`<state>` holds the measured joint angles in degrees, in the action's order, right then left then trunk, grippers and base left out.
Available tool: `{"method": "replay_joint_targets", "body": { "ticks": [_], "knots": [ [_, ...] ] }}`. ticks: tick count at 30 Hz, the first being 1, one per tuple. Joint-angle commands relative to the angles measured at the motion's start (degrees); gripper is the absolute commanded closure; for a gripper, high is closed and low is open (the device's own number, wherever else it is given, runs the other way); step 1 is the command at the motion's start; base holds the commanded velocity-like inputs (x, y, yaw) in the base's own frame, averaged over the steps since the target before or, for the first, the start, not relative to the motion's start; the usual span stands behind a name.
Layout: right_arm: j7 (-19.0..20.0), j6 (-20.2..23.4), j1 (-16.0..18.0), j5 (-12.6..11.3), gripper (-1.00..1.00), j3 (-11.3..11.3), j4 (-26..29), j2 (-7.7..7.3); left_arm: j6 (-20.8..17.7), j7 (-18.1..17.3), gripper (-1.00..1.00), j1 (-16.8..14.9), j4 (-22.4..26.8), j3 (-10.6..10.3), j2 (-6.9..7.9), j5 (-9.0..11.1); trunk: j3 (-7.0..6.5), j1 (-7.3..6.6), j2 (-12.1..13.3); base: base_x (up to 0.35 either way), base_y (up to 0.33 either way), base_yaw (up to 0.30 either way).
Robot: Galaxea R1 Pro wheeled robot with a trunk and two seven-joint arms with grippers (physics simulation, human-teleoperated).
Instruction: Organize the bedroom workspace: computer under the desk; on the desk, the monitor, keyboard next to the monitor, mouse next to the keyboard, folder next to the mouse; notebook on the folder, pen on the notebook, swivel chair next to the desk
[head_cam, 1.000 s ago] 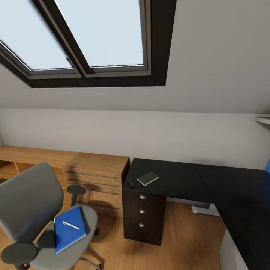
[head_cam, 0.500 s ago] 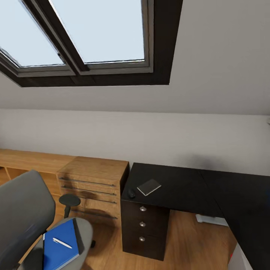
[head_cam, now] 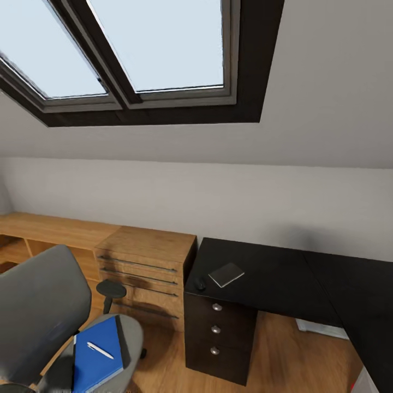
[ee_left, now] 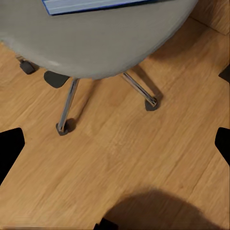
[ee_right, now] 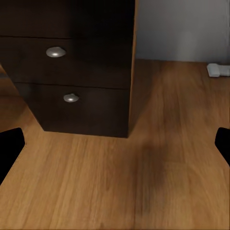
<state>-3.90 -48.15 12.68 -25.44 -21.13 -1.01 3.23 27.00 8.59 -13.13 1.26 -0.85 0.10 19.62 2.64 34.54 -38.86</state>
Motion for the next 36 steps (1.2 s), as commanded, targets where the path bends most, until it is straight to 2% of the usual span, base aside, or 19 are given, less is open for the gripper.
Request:
{"method": "replay_joint_targets", "body": {
  "ticks": [1, 11, 15, 19, 20, 24, 36],
  "knots": [
    [-0.4, -0.2, 0.1, 0.0, -1.0, -0.5, -0.1, 0.04, 0.1, 0.2, -1.0, -0.1, 0.0, -0.1, -0.01, 0.1, 0.14, 0.02, -0.1, 0.0, 0.0, 0.266],
    [-0.4, -0.1, 0.1, 0.0, -1.0, -0.5, -0.1, 0.03, 0.4, 0.2, -1.0, 0.0, -0.1, -0.1, 0.07, 0.1, 0.67, 0.02, -0.1, 0.0, 0.0, 0.227],
    [-0.4, -0.1, 0.1, 0.0, -1.0, -0.5, -0.1, 0.03, 0.7, 0.1, -1.0, 1.8, -0.1, -0.1, 0.14, 0.1, 0.94, 0.02, -0.1, 0.0, 0.0, 0.192],
    [-0.5, -0.1, 0.1, 0.0, -1.0, -0.5, -0.1, 0.02, 4.4, 0.0, -1.0, 5.6, -0.1, -0.1, 0.05, 0.1, 1.22, 0.02, -0.1, 0.0, 0.0, 0.174],
    [-0.5, -0.1, 0.1, 0.0, -1.0, -0.5, -0.1, 0.02, 7.2, -0.3, -1.0, 7.3, -0.1, -0.1, 0.03, 0.0, 1.3, 0.02, -0.1, 0.0, 0.0, 0.141],
    [-0.4, -0.1, 0.1, 0.0, -1.0, -0.6, 0.0, 0.02, 12.8, -2.6, -1.0, 9.3, -0.1, -0.1, 0.23, 0.1, 1.63, 0.02, -0.1, 0.0, 0.0, 0.076],
    [-0.6, -0.1, 0.1, 0.0, -1.0, -0.7, 0.0, 0.11, 13.3, -3.0, -1.0, 9.5, -0.1, -0.1, 0.07, 0.1, 2.71, 0.02, -0.1, 0.0, -0.066, 0.011]
  ]
}}
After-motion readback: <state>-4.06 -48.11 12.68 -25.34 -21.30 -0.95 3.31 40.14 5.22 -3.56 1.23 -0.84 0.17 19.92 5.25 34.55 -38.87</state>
